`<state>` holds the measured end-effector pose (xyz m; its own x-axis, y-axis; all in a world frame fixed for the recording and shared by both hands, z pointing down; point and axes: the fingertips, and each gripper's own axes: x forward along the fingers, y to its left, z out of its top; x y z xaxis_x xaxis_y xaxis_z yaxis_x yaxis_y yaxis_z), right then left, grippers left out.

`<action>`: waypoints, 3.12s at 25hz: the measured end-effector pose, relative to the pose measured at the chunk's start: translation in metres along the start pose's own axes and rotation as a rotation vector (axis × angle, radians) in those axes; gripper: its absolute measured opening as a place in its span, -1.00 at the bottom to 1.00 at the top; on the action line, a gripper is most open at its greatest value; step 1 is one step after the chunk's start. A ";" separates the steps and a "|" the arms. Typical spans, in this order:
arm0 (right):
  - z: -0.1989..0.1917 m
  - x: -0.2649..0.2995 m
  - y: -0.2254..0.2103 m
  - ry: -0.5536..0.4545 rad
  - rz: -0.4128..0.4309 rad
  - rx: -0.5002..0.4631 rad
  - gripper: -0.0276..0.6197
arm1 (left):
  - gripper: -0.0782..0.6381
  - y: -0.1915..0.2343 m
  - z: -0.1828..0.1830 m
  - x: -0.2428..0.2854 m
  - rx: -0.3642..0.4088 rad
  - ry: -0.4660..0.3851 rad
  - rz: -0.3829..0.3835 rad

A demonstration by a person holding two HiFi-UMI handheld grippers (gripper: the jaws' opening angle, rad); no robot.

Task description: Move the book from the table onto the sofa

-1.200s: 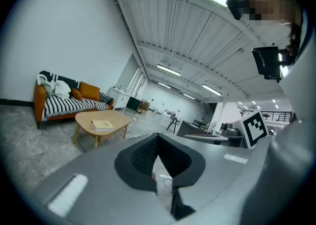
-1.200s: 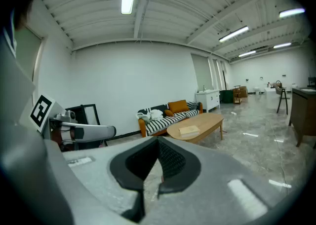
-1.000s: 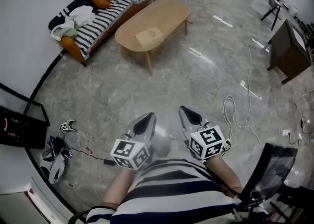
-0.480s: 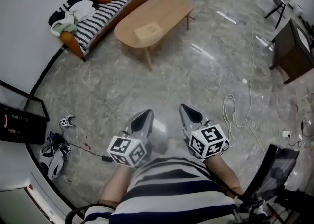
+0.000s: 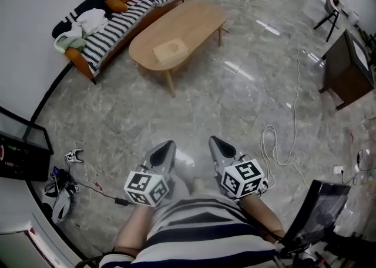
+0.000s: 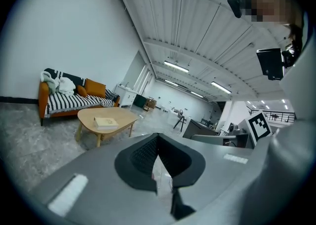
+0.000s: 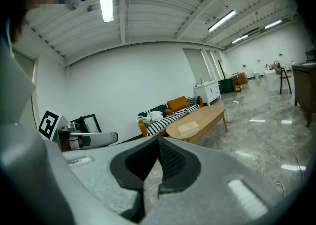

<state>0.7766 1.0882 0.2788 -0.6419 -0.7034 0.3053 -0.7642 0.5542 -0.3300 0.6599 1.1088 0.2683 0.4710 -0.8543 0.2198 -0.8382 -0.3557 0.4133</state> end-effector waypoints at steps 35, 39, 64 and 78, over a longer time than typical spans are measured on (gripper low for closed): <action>0.089 0.259 -0.033 0.007 -0.136 -0.064 -0.91 | -0.77 0.210 0.103 0.133 -0.036 0.059 -0.068; 0.101 0.284 -0.047 0.018 -0.116 -0.063 -0.91 | -0.77 0.224 0.112 0.152 -0.047 0.052 -0.038; 0.130 0.346 -0.121 0.072 0.005 -0.134 -0.91 | -0.77 0.222 0.136 0.285 0.047 0.119 -0.028; 0.132 0.416 -0.151 0.144 -0.086 -0.106 -0.91 | -0.77 0.291 0.145 0.339 0.005 0.198 -0.049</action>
<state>0.6328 0.6529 0.3377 -0.5709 -0.6830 0.4556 -0.8138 0.5441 -0.2041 0.5358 0.6605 0.3347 0.5559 -0.7449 0.3688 -0.8138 -0.3975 0.4239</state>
